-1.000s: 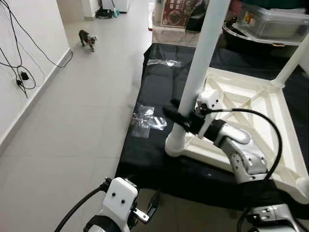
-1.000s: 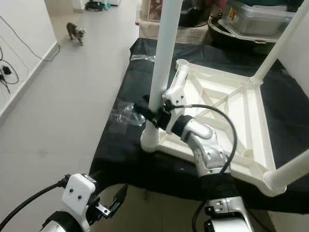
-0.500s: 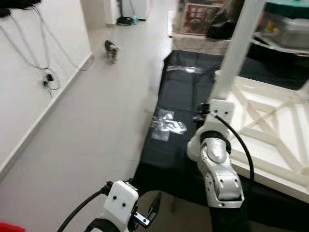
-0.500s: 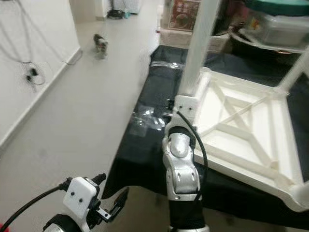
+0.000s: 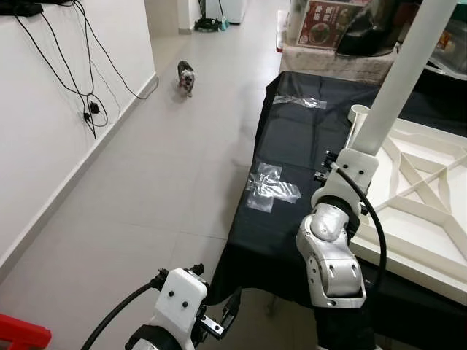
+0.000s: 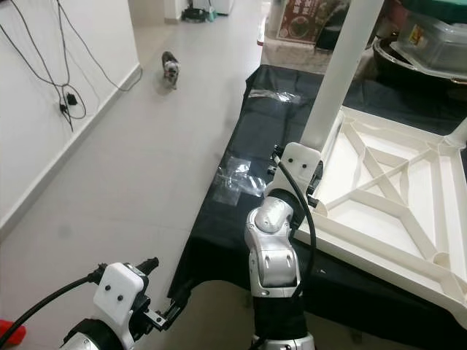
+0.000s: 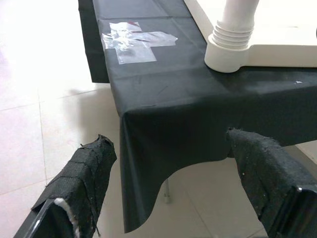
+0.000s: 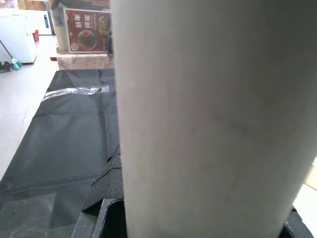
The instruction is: Building children table
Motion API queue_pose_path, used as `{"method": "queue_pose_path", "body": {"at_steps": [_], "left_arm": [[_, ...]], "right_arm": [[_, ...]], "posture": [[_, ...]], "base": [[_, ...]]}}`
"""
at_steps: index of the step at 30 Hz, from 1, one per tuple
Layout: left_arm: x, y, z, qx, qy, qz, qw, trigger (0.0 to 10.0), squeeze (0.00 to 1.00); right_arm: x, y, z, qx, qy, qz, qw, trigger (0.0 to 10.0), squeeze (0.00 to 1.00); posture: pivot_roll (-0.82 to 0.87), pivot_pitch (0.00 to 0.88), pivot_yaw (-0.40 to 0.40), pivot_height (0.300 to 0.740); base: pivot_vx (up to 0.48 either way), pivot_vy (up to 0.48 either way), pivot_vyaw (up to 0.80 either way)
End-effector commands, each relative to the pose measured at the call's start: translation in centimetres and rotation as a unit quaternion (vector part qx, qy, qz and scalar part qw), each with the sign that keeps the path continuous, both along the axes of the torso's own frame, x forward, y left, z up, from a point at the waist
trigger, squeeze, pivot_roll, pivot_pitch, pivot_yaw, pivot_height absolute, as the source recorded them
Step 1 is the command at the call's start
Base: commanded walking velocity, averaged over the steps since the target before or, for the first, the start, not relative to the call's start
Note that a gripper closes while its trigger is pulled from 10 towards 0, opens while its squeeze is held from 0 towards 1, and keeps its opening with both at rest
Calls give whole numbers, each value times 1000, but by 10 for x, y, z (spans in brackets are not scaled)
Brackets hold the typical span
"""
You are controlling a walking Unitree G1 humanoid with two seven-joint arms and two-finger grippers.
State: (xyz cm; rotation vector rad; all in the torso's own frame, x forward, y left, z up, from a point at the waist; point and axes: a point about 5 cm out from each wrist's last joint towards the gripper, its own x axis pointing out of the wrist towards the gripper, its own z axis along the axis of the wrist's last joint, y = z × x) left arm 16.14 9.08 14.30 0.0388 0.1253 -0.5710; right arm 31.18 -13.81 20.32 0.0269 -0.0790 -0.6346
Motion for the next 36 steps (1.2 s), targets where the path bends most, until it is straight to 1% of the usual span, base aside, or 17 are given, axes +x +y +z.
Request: {"method": "queue_pose_path", "body": {"at_steps": [1, 8, 9, 19, 20, 21, 25, 28, 31, 32, 35, 36], "left_arm": [[-1, 1, -5, 3, 12, -5, 1000, 10000, 0], [-1, 0, -5, 4, 13, -5, 1000, 10000, 0], [-1, 0, -6, 3, 14, -4, 1000, 10000, 0], [-1, 0, -6, 1, 16, -4, 1000, 10000, 0], [-1, 0, -6, 1, 16, -4, 1000, 10000, 0], [-1, 0, -6, 0, 17, -4, 1000, 10000, 0], [-1, 1, -6, 0, 18, -4, 1000, 10000, 0], [-1, 0, -7, -1, 20, -5, 1000, 10000, 0], [-1, 0, -7, -1, 20, -6, 1000, 10000, 0], [-1, 0, -8, -1, 20, -6, 1000, 10000, 0], [0, 0, -9, -2, 21, -6, 1000, 10000, 0], [0, 0, -9, -2, 21, -6, 1000, 10000, 0]], "right_arm": [[0, 56, -24, 89, 104, 32, 990, 10000, 0], [4, 55, -21, 88, 94, 36, 991, 10000, 0], [5, 55, -21, 91, 91, 41, 991, 10000, 1000], [4, 52, -16, 81, 71, 48, 993, 10000, 1000], [4, 53, -14, 78, 64, 52, 994, 10000, 471], [3, 53, -11, 74, 54, 61, 994, 10000, 0], [3, 54, -6, 69, 40, 80, 994, 10000, 0], [1, 51, -4, 63, 37, 123, 990, 10000, 0], [0, 51, -4, 60, 36, 131, 989, 10000, 0], [-2, 43, -6, 55, 37, 140, 988, 10000, 0], [-4, 35, -7, 49, 30, 151, 987, 10000, 0], [-4, 35, -7, 49, 30, 151, 987, 10000, 0]], "posture": [[130, 172, -66, 740], [130, 171, -66, 740], [130, 171, -66, 740], [127, 170, -67, 740], [127, 169, -65, 740], [126, 167, -65, 740], [126, 163, -65, 740], [126, 163, -65, 740], [126, 163, -65, 740], [117, 149, -61, 740], [117, 144, -62, 740], [117, 144, -62, 740]], "base": [[0, 0, 0], [0, 0, 0], [0, 0, 0], [0, 0, 0], [0, 0, 0], [0, 0, 0], [0, 0, 0], [0, 0, 0], [0, 0, 0], [0, 0, 0], [0, 0, 0], [0, 0, 0]]}}
